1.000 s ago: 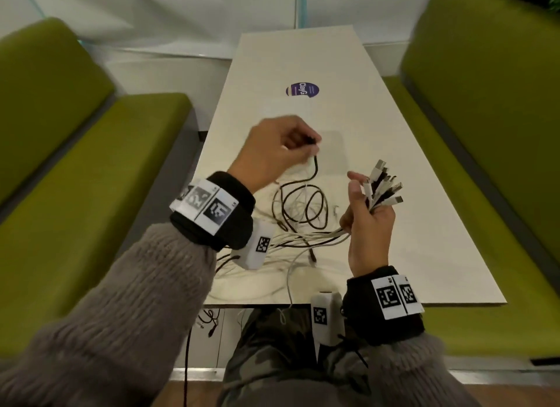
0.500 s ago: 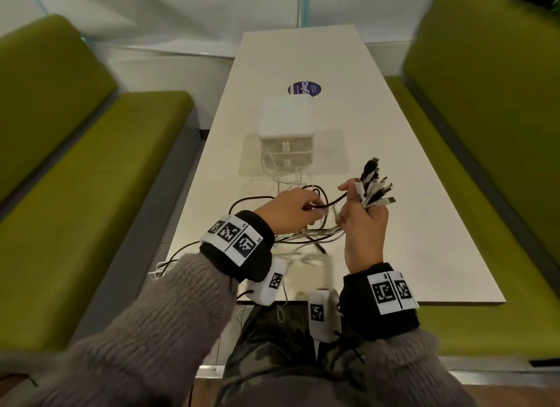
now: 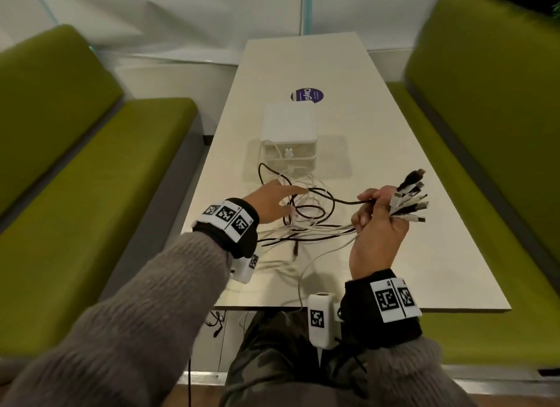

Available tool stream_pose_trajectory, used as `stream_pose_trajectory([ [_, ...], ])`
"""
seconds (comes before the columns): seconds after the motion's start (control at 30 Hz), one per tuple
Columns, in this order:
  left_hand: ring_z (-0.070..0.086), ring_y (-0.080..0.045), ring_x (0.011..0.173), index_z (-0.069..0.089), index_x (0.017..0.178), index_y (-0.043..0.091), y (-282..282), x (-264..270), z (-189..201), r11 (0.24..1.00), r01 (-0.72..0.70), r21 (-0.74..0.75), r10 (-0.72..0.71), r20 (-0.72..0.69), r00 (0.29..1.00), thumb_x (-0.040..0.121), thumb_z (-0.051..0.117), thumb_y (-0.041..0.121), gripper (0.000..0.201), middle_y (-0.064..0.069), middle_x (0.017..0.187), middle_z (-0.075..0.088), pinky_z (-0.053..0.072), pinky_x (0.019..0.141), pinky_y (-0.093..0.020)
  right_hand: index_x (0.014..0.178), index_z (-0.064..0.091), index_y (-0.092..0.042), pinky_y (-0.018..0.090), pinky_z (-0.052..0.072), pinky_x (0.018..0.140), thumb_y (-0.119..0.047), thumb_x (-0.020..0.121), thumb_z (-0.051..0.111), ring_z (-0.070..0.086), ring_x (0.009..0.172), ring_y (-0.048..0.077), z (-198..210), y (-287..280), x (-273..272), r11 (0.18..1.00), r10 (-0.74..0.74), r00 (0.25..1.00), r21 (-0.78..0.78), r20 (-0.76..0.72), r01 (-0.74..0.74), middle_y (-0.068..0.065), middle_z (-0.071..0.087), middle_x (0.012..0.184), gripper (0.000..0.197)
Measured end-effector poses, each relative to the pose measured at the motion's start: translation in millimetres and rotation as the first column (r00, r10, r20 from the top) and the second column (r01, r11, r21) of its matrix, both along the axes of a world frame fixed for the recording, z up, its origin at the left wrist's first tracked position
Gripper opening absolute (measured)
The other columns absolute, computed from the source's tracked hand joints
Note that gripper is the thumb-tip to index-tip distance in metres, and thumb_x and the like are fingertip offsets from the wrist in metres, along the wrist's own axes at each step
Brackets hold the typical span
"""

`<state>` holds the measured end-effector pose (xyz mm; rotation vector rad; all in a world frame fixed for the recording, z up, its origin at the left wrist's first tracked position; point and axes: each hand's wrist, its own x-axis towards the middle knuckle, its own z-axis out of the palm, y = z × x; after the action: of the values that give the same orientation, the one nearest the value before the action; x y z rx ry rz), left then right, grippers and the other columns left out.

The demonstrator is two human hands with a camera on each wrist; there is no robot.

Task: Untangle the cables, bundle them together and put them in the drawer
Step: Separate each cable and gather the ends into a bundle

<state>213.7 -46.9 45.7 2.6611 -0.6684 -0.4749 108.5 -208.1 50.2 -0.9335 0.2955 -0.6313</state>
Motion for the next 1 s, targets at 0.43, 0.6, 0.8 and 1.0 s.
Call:
stream_pose_trajectory([
  [0.43, 0.056, -0.030, 0.097, 0.061, 0.106, 0.005, -9, 1, -11, 0.988, -0.137, -0.077, 0.145, 0.109, 0.983, 0.094, 0.052, 0.021, 0.022, -0.015, 0.102, 0.060, 0.038, 0.079, -0.028, 0.073, 0.044, -0.017, 0.018, 0.028, 0.046, -0.016, 0.103, 0.037, 0.033, 0.048, 0.007, 9, -3, -8, 0.997, -0.065, 0.997, -0.033, 0.030, 0.066, 0.000, 0.052, 0.066, 0.032],
  [0.6, 0.055, -0.018, 0.084, 0.069, 0.102, 0.005, 12, 1, 2, 0.956, -0.104, -0.273, 0.127, 0.067, 0.990, 0.092, 0.058, 0.019, 0.021, -0.013, 0.088, 0.061, 0.041, 0.071, -0.019, 0.075, 0.045, -0.016, 0.018, 0.030, 0.051, -0.018, 0.103, 0.037, 0.036, 0.054, 0.002, 5, -2, -3, 0.991, -0.122, 0.992, -0.052, -0.024, 0.121, 0.000, 0.050, 0.080, 0.029],
  [0.8, 0.053, 0.006, 0.087, 0.065, 0.072, 0.019, 12, -10, 39, 0.786, -0.176, -0.592, 0.096, -0.164, 0.982, 0.094, 0.050, 0.030, 0.029, 0.015, 0.081, 0.059, 0.039, 0.084, -0.017, 0.096, 0.053, -0.012, 0.026, 0.035, 0.091, -0.008, 0.101, 0.039, 0.049, 0.091, 0.005, -6, -4, 3, 0.985, -0.167, 0.967, -0.078, -0.190, 0.154, 0.001, 0.055, 0.102, 0.015],
  [1.0, 0.043, -0.008, 0.076, 0.047, 0.065, 0.026, 4, -19, 43, 0.682, -0.272, -0.679, 0.002, -0.370, 0.929, 0.091, 0.042, 0.044, 0.032, 0.014, 0.068, 0.045, 0.030, 0.082, -0.035, 0.078, 0.044, -0.018, 0.021, 0.044, 0.049, -0.014, 0.103, 0.035, 0.033, 0.044, 0.007, -3, -5, 3, 0.993, -0.061, 0.986, 0.088, -0.155, 0.075, -0.009, 0.033, 0.051, 0.027],
])
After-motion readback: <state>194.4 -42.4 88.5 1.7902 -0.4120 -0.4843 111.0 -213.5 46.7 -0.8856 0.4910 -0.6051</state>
